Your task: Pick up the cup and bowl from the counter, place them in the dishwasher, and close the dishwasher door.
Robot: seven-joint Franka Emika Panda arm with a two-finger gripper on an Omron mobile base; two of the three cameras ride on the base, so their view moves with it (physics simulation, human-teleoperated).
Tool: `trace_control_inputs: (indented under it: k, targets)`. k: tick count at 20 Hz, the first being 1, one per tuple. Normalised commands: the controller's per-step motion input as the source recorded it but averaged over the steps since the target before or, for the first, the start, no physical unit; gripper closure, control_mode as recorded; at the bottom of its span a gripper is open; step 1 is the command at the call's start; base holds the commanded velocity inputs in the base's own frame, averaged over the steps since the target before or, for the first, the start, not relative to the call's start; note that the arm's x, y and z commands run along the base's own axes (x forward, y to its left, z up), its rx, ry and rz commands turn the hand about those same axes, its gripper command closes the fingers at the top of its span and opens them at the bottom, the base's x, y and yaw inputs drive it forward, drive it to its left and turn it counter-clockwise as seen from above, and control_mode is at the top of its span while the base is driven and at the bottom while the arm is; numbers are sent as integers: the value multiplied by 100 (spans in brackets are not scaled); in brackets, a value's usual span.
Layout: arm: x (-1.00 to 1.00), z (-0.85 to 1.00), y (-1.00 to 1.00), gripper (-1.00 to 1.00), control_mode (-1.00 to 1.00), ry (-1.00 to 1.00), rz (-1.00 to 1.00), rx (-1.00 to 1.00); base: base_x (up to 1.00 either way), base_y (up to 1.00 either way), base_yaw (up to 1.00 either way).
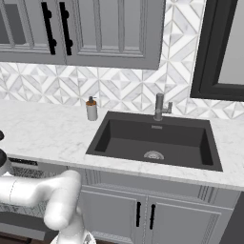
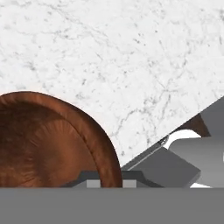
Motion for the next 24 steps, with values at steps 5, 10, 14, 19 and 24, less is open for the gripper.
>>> trace_control_inputs:
  k: [5,10,14,19,24]
  targets:
    - [0,-14,-9,100,-100,1,-95,2,0,0,0]
    - [-94,15,0,100,-100,-34,-34,13,0,0,0]
    - [-100,11,0,100,-100,-30,20,-3,0,0,0]
    - [-64,-13,-7,100,-100,-4,44,-3,0,0,0]
    - [13,-48,-13,100,-100,7,28,0,0,0,0]
